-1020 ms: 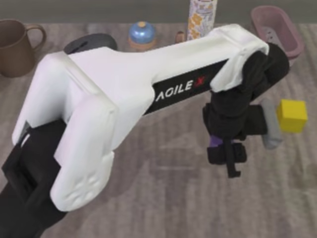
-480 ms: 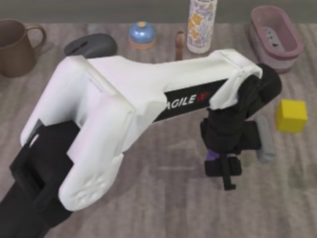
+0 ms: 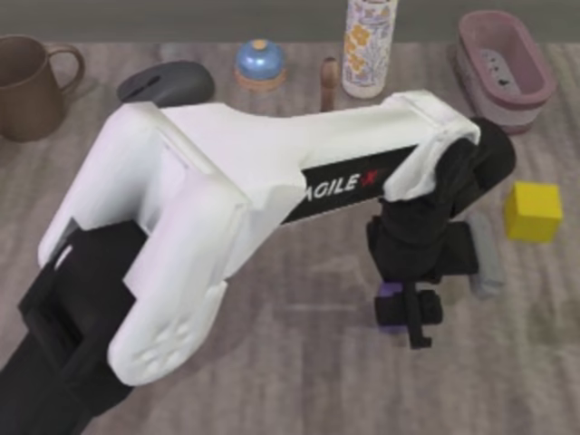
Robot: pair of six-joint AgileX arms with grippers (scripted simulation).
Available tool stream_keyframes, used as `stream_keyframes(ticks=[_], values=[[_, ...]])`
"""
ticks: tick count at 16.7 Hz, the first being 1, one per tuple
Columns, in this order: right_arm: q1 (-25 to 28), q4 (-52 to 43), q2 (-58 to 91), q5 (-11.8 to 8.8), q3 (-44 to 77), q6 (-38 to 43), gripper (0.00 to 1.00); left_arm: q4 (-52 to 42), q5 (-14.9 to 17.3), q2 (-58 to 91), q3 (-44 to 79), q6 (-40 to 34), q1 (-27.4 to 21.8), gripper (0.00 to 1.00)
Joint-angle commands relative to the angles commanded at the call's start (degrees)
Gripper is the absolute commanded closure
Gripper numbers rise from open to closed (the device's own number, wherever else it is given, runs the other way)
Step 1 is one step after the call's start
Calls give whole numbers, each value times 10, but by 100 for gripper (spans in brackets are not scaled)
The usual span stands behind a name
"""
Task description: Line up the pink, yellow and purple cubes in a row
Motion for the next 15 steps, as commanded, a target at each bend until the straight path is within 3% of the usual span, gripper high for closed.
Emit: stream_keyframes(ticks=[4,15], values=[[0,0,0,0,0,0,0,0,0,0,0,0,0,2],[0,0,0,0,0,0,0,-10,0,-1,10,1,1,0]])
